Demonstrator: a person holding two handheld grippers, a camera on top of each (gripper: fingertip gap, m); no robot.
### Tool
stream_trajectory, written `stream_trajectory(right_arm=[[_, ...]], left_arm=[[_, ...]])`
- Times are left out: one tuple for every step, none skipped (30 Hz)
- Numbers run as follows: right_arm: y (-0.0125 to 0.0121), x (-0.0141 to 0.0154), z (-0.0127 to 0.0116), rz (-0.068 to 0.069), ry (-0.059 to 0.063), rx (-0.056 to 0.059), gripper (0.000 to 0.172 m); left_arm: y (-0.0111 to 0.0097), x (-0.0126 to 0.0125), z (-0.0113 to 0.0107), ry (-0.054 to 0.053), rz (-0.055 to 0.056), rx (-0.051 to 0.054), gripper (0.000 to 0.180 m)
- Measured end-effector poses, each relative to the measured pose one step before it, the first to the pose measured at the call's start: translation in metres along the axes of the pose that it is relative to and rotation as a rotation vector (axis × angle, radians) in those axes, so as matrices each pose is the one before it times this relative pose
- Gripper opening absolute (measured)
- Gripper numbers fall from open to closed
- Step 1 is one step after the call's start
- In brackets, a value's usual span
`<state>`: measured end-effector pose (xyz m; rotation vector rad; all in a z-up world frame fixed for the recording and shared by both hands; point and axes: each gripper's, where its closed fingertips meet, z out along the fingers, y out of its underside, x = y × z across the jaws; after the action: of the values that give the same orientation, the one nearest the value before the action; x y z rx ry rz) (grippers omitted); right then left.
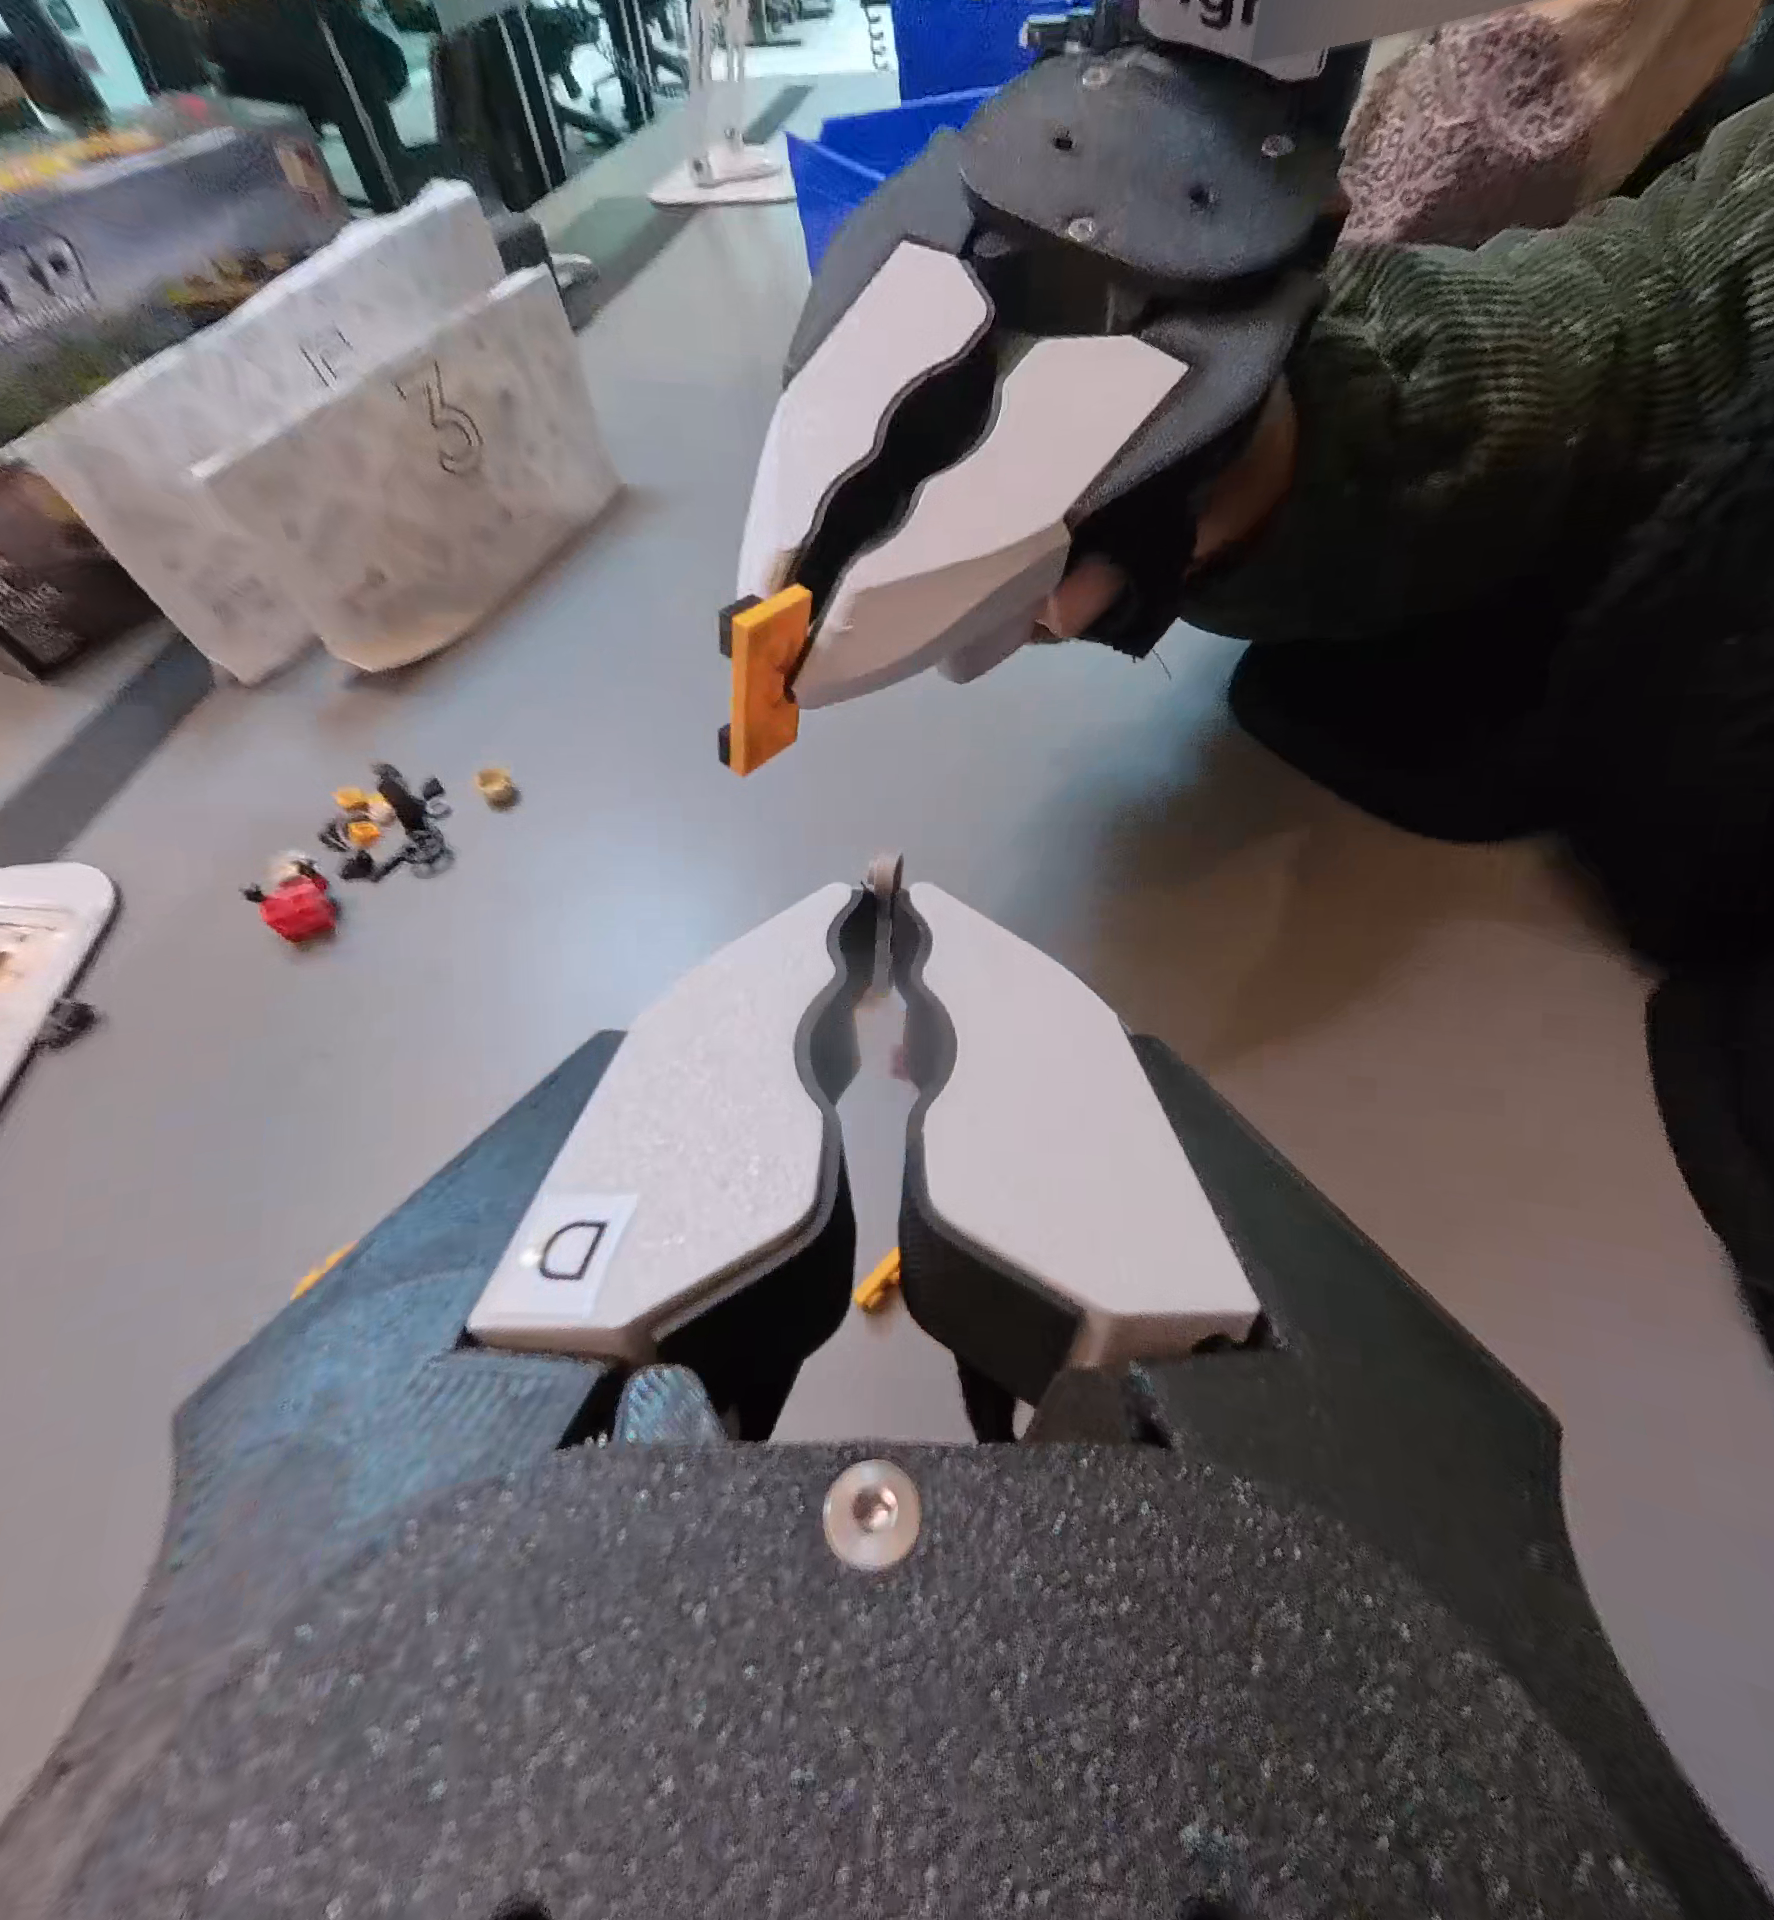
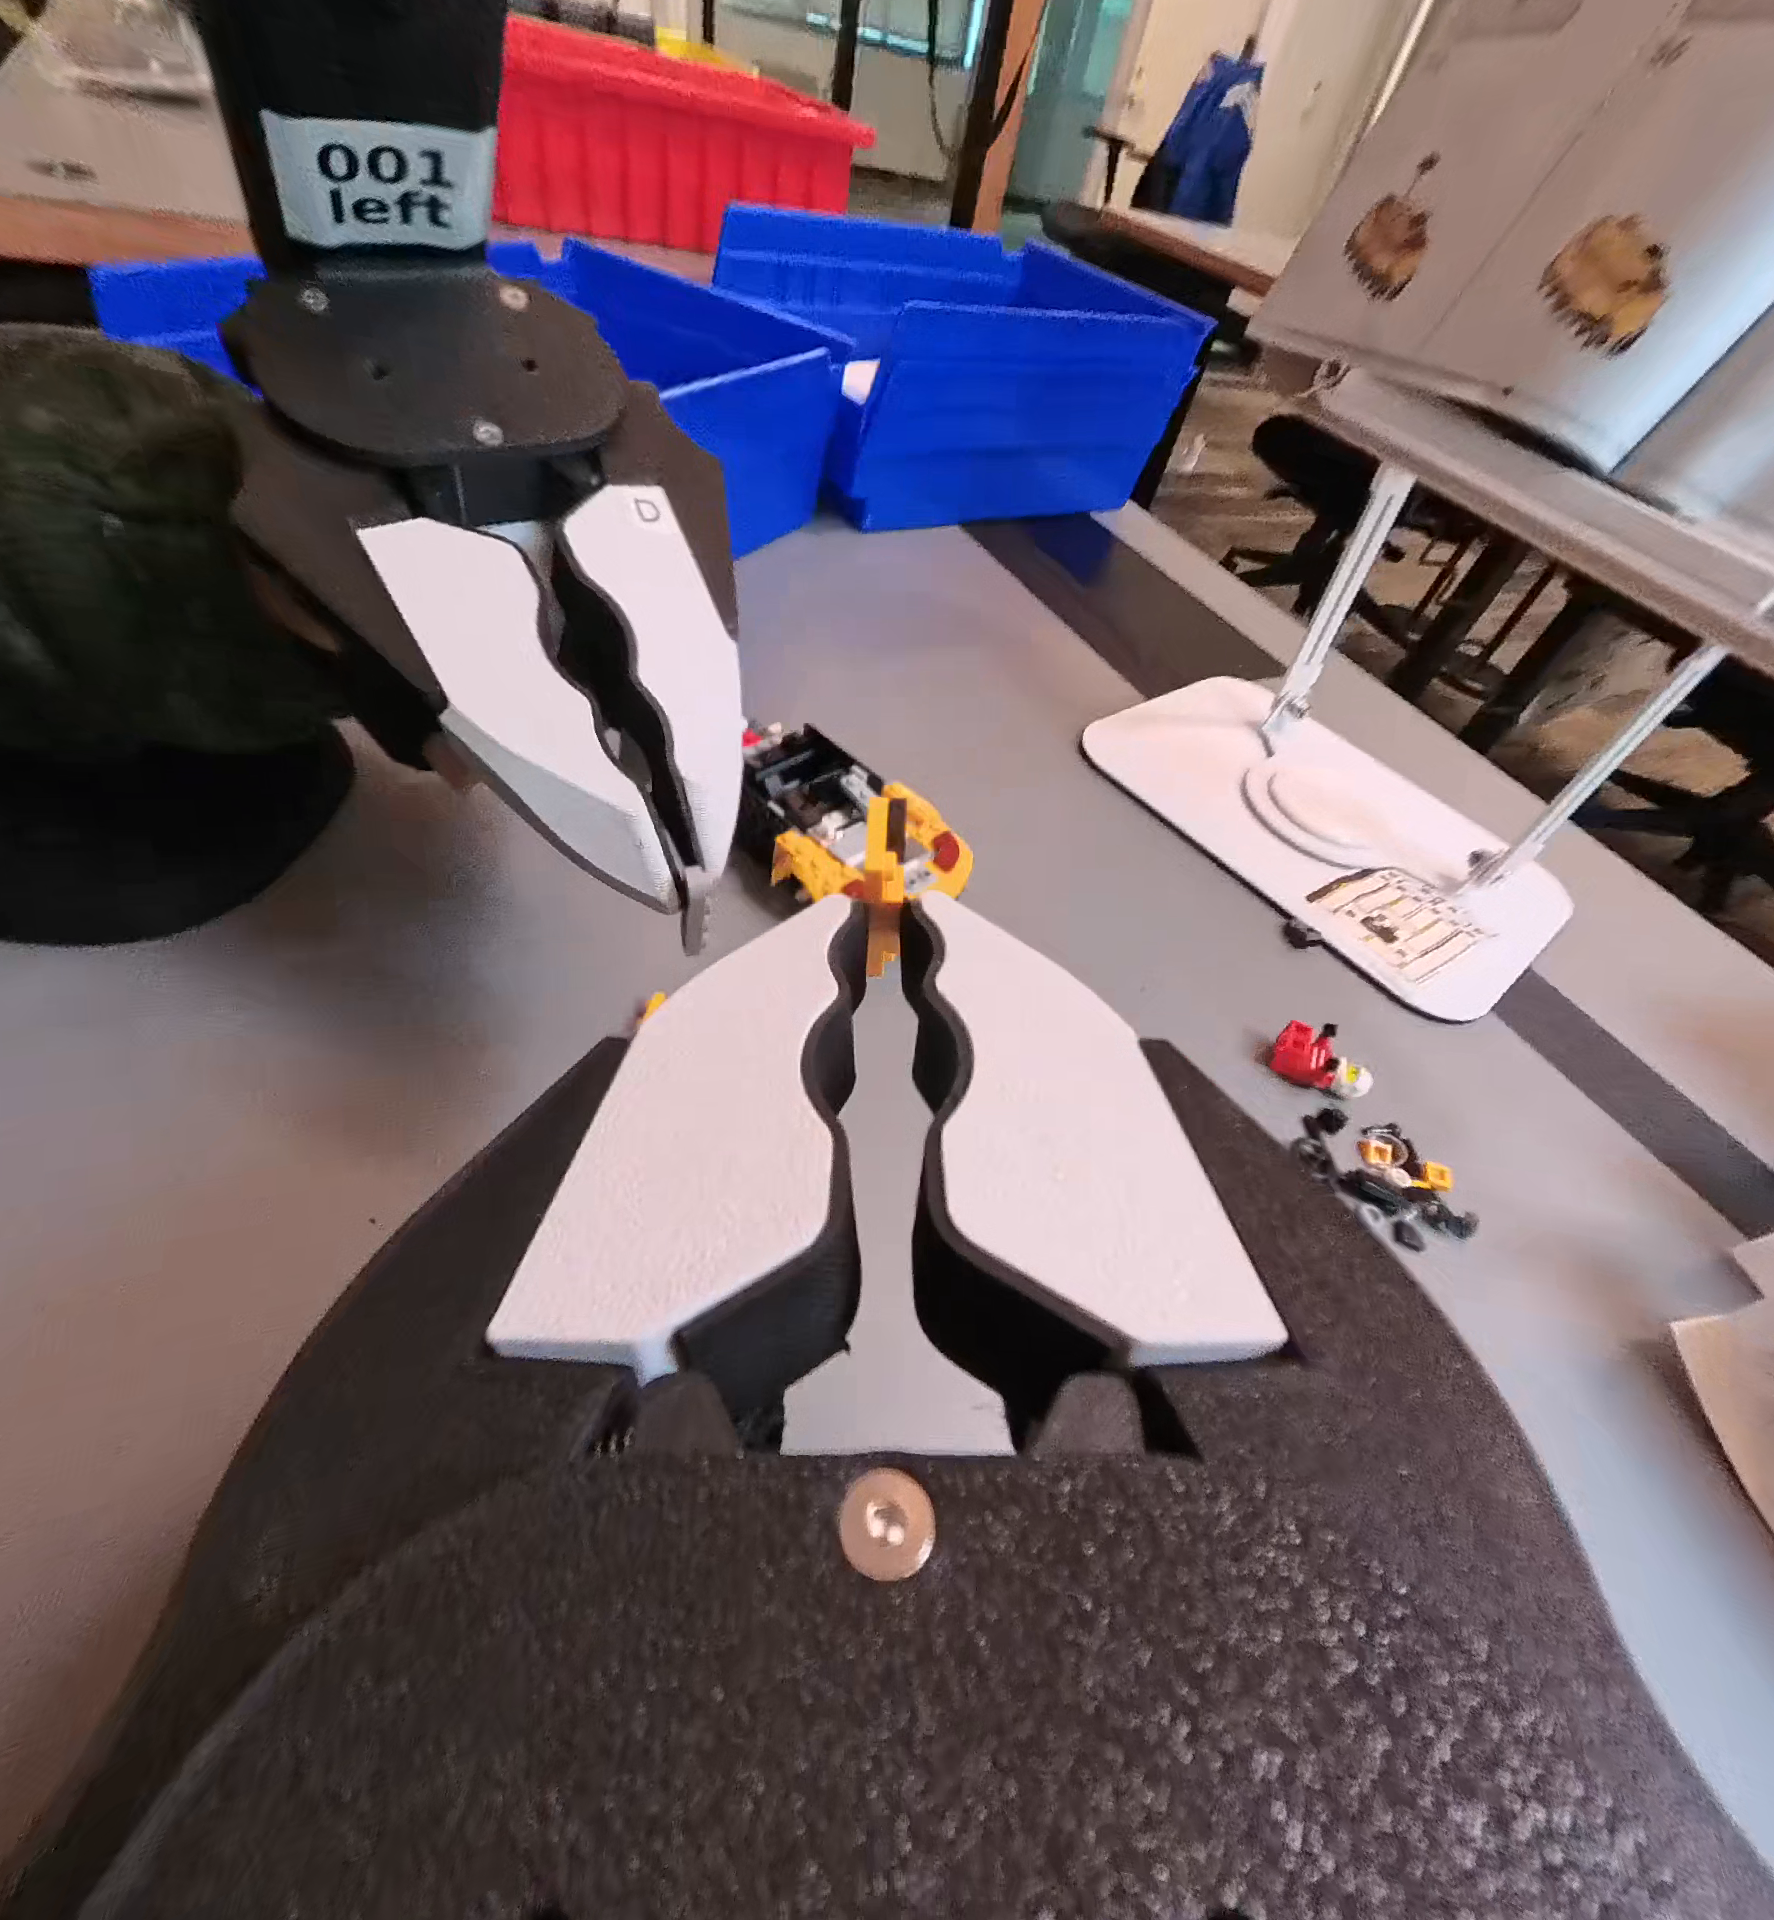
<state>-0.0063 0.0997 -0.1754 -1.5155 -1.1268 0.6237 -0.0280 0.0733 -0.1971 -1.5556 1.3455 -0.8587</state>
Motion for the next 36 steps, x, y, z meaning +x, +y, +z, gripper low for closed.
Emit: stream_trajectory(right_arm=[[0.0027, -0.00149, 0.00103, -0.0019, -0.0132, -0.005, 0.006], [0.00157, -0.00218, 0.00081, 0.0044, -0.0201, 0.0001, 0.006], [0.00142, -0.00177, 0.00049, 0.0103, -0.0191, -0.0006, 0.006], [0.00072, -0.00149, 0.00027, 0.0077, -0.0189, 0.0054, 0.006], [0.00105, -0.00156, 0.00016, 0.0105, -0.0218, 0.0031, 0.006], [0.00218, -0.00041, 0.00029, 0.015, -0.0144, -0.0035, 0.006], [0.00218, -0.00046, 0.0005, 0.0129, -0.0147, -0.0037, 0.006], [0.00114, -0.00237, 0.0005, 0.0126, -0.0246, 0.0038, 0.006], [0.00008, -0.00322, 0.00053, 0.0191, -0.0292, 0.009, 0.006], [-0.00011, -0.00389, 0.00084, 0.0252, -0.0334, 0.0083, 0.006], [-0.00083, -0.00493, 0.00077, 0.0244, -0.0405, 0.0141, 0.006], [-0.00261, -0.00518, 0.00024, 0.0203, -0.0396, 0.0261, 0.006], [-0.00302, -0.00528, 0.00005, 0.0147, -0.0388, 0.029, 0.006], [-0.00242, -0.00477, 0.00013, 0.0049, -0.0332, 0.0213, 0.006], [-0.00238, -0.00352, 0.00002, -0.0139, -0.0172, 0.0201, 0.006], [-0.0032, -0.00163, -0.00044, -0.0378, 0.0055, 0.0215, 0.006], [-0.0045, -0.00208, -0.00076, -0.0634, 0.0144, 0.023, 0.006], [-0.00574, -0.00191, -0.00086, -0.0794, 0.0246, 0.0241, 0.006], [-0.00575, -0.00029, -0.00086, -0.0883, 0.0402, 0.0176, 0.006], [-0.00373, 0.00034, -0.00022, -0.0986, 0.0453, 0.0001, 0.006], [-0.00171, 0.00192, 0.00008, -0.1106, 0.0576, -0.0136, 0.006], [-0.00104, 0.00166, -0.00002, -0.1162, 0.055, -0.0127, 0.006], [-0.00026, 0.00036, 0.00019, -0.105, 0.0415, -0.0127, 0.006], [0.00047, -0.00034, 0.00033, -0.0824, 0.0288, -0.0146, 0.006], [0.00038, -0.0007, 0.00037, -0.057, 0.0172, -0.0091, 0.006], [0.00017, 0.00003, 0.00031, -0.0405, 0.0158, -0.0061, 0.006], [0.00061, 0.00098, 0.00023, -0.0393, 0.0175, -0.0102, 0.006], [0.0011, 0.0009, 0.00012, -0.0458, 0.0152, -0.0119, 0.006], [0.00052, 0.00049, -0.00009, -0.0459, 0.0125, -0.0071, 0.006], [-0.00008, -0.00009, -0.00029, -0.0369, 0.0084, -0.0039, 0.006], [0.00014, -0.00029, -0.00001, -0.0296, 0.0062, -0.0068, 0.006], [0.00021, -0.00034, 0.00002, -0.0311, 0.0059, -0.0067, 0.006], [0.00011, -0.00006, 0.00007, -0.0274, 0.0066, -0.0054, 0.006], [-0.00026, 0.00011, 0.0001, -0.0122, 0.0042, -0.0005, 0.006], [0.00005, -0.00015, 0.00011, 0.0028, -0.0004, -0.0005, 0.006], [0.00036, -0.00042, 0.00028, 0.0121, -0.0035, 0.0004, 0.006]], left_arm=[[0.00301, -0.00041, 0.00188, 0.0054, -0.0061, -0.0078, 0.004], [0.00232, 0.00057, 0.00155, 0.0088, -0.0016, -0.0077, 0.003], [0.00205, -0.00018, 0.00128, 0.0036, -0.0072, -0.0071, 0.004], [0.00126, -0.00001, 0.0012, 0.006, -0.0105, -0.0023, 0.011], [0.00116, 0.0, 0.001, 0.0079, -0.0141, -0.0006, 0.021], [0.00054, -0.00066, 0.00094, 0.0046, -0.0156, 0.0022, 0.031], [0.00065, -0.00061, 0.00043, 0.0041, -0.0126, 0.0009, 0.034], [-0.00084, -0.00041, -0.00018, 0.0012, -0.003, 0.0099, 0.034], [-0.00272, -0.00029, -0.00086, -0.0023, 0.0011, 0.0208, 0.033], [-0.00368, 0.0002, -0.00126, 0.0016, -0.0021, 0.0237, 0.031], [-0.00406, 0.00055, -0.00146, 0.0043, -0.0054, 0.0252, 0.03], [-0.00343, 0.00163, -0.00119, 0.012, -0.0053, 0.0208, 0.029], [-0.00271, 0.00213, -0.00098, 0.0139, -0.0034, 0.0162, 0.027], [-0.00316, 0.00332, -0.00072, 0.02, -0.0001, 0.0205, 0.025], [-0.00266, 0.00384, -0.00001, 0.022, -0.0033, 0.0168, 0.023], [-0.00049, 0.00113, 0.0007, 0.0048, -0.0058, 0.001, 0.023], [0.00304, -0.00249, 0.00132, -0.0181, -0.0038, -0.0205, 0.024], [0.00377, -0.00116, 0.00108, -0.0046, -0.0064, -0.0189, 0.024], [0.00041, 0.00131, 0.00058, 0.0234, -0.036, 0.0064, 0.025], [-0.00419, 0.00478, -0.00043, 0.0613, -0.0749, 0.0383, 0.027], [-0.0076, 0.00741, -0.00128, 0.0872, -0.0985, 0.0592, 0.027], [-0.00846, 0.00593, -0.0013, 0.0763, -0.0952, 0.0651, 0.027], [-0.00661, 0.0023, -0.00086, 0.0444, -0.0725, 0.0541, 0.027], [-0.0032, 0.00058, -0.00017, 0.0229, -0.0468, 0.0324, 0.028], [-0.0005, -0.00093, 0.00056, 0.004, -0.0278, 0.0109, 0.03], [0.00039, 0.0, 0.00141, 0.0021, -0.0132, 0.0035, 0.033], [-0.00024, 0.00192, 0.0018, 0.0104, -0.0085, 0.007, 0.035], [-0.00042, 0.00238, 0.00176, 0.0096, -0.0052, 0.0063, 0.036], [-0.00069, -0.00018, 0.00119, -0.0093, 0.0024, 0.0057, 0.037], [-0.00013, -0.00232, 0.00002, -0.0262, 0.0212, 0.0003, 0.032], [0.00052, -0.00026, -0.00017, -0.0122, 0.0267, -0.0044, 0.032], [0.00041, -0.00023, -0.00021, -0.011, 0.0176, -0.0077, 0.032], [0.00017, -0.00022, -0.00015, -0.0116, 0.0205, -0.004, 0.032], [-0.00005, 0.00021, -0.00023, -0.0088, 0.0242, -0.0023, 0.032], [0.00017, -0.00022, -0.00036, -0.0106, 0.0216, -0.006, 0.032], [0.00048, -0.00063, -0.00031, -0.0133, 0.022, -0.0089, 0.032]])
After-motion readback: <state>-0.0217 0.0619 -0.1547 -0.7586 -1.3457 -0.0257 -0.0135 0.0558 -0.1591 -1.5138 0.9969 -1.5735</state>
